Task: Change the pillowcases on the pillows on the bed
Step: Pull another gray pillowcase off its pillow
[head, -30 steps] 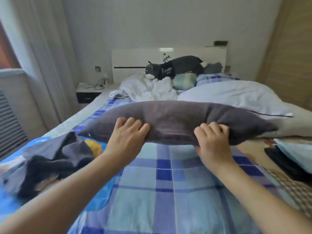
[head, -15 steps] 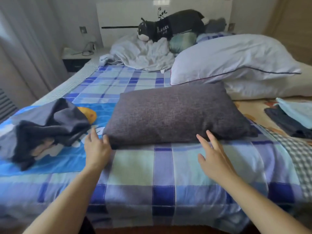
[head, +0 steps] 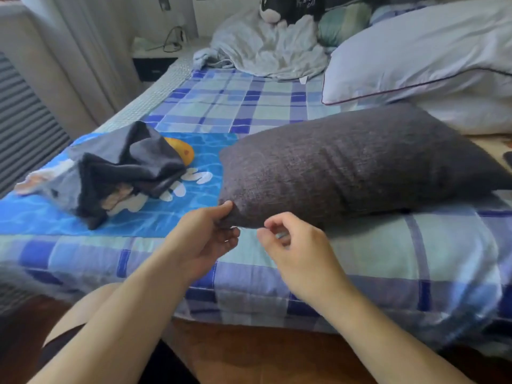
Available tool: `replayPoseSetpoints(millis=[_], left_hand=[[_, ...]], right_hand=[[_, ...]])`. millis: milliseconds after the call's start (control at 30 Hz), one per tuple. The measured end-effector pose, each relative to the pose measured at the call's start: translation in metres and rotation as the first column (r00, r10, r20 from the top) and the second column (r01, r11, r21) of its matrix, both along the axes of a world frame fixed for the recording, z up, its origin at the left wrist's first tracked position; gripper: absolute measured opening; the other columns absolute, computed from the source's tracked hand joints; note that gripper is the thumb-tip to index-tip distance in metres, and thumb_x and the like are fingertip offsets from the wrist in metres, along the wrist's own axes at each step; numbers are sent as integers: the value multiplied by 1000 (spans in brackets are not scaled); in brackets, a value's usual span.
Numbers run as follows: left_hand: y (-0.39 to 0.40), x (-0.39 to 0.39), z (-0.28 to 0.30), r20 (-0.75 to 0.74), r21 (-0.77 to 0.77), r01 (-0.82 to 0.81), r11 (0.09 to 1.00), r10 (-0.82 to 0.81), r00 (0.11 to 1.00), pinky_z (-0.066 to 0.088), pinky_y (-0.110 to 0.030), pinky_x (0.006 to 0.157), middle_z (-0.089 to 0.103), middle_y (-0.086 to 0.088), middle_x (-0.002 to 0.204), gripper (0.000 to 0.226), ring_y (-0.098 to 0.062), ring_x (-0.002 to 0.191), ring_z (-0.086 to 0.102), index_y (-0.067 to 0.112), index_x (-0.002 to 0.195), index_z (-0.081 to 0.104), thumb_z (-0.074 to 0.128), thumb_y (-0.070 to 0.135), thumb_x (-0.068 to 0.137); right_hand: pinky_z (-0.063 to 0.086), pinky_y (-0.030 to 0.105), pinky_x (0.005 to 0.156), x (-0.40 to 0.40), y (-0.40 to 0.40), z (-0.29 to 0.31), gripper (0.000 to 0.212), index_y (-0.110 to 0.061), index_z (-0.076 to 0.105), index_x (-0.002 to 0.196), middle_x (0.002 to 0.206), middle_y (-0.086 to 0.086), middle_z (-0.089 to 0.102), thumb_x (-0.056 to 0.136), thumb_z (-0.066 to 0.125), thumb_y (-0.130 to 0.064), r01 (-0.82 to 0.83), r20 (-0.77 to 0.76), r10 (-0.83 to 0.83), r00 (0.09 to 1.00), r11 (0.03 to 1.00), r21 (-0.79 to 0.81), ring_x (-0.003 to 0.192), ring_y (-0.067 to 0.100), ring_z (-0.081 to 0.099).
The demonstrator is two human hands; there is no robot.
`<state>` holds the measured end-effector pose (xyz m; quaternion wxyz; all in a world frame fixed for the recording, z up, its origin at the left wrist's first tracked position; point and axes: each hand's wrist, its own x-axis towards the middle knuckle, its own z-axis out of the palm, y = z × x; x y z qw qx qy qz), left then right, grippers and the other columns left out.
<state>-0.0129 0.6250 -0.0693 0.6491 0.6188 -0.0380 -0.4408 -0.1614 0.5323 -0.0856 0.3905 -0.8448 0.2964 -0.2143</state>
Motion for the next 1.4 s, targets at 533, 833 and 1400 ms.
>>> replayPoseSetpoints(millis=[533, 833, 1400], left_hand=[[26, 4, -21, 68, 93, 35, 995, -42, 997, 39, -25, 64, 54, 1, 66, 10, -9, 55, 45, 12, 89, 63, 63, 17, 97], [14, -3, -27, 398, 93, -157, 983, 108, 911, 42, -30, 67, 56, 7, 60, 34, -14, 64, 47, 15, 67, 59, 56, 18, 102], [-45, 14, 6, 931, -228, -580, 782, 349, 105, 27, -29, 113, 51, -13, 118, 21, -28, 118, 46, 10, 112, 57, 54, 18, 93]], right_hand=[[56, 42, 69, 47, 46, -49, 18, -19, 70, 78, 68, -6, 70, 94, 66, -26, 139, 182, -207, 961, 934, 330, 65, 10, 67], [50, 42, 58, 42, 42, -46, 21, -20, 53, 81, 79, -3, 60, 100, 48, -27, 243, 109, -220, 969, 925, -293, 70, 20, 59], [24, 33, 65, -56, -125, 19, 22, -11, 52, 77, 77, -1, 50, 99, 53, -14, 490, 67, -500, 863, 799, -348, 73, 23, 43]])
